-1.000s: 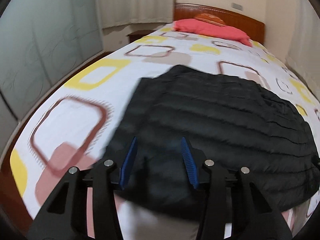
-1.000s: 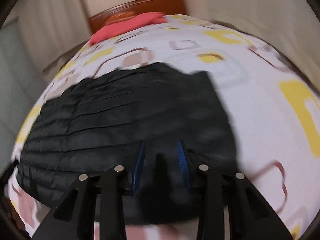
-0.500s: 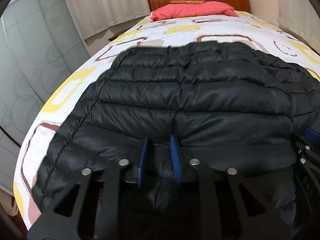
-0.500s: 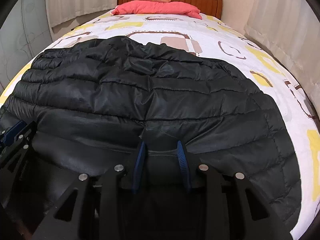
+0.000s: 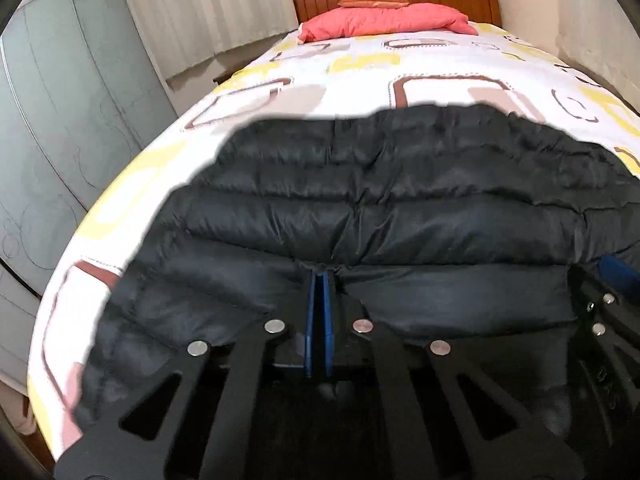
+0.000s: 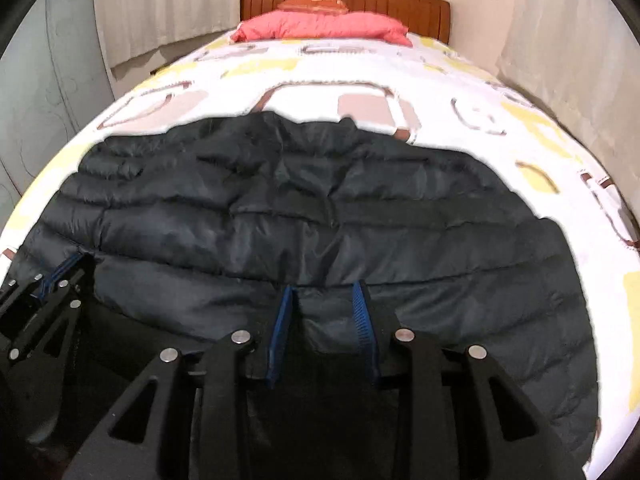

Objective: Fold large clothes

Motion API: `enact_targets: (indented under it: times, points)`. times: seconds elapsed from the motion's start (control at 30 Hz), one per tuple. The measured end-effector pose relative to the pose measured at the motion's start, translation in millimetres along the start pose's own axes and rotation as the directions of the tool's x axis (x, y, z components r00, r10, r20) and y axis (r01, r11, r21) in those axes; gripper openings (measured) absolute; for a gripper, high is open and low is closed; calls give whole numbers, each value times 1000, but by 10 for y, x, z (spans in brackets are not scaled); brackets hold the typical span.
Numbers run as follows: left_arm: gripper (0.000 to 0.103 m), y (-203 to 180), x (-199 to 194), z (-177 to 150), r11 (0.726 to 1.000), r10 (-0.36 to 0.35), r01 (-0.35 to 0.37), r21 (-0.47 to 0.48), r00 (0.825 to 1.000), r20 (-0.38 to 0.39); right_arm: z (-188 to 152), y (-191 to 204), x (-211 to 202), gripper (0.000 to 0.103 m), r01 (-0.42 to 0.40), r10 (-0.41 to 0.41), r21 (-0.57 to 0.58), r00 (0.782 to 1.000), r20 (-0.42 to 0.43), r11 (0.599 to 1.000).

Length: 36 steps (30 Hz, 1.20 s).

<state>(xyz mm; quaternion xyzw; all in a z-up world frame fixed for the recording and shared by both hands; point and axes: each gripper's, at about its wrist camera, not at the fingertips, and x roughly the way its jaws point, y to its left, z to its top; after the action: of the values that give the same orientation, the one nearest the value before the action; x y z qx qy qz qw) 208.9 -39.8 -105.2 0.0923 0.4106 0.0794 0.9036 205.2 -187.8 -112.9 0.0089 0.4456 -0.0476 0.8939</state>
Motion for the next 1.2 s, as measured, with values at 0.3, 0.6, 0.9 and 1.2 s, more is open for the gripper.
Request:
enact_targets:
  times: [0.3,0.6,0.9,1.2]
  points:
    - [3,-124,65,-143,999,38,-39,20,998,56,-153,60,125,32,35,-34,-10,997,75,999]
    - [3,-66,50,-150,1000,16,-16,3,998,60,-171,50,110,32,32,-32,-3,995,97,999]
    - [49,371,-159,-69,995,-64,67,-74,997,51,-202,50,94,32,35,-35,-2,993,110,999]
    - [49,1302,41,-79,899,-181,179,-401,983,32,-210,40,78,32,25,-26,6,993,117,1000]
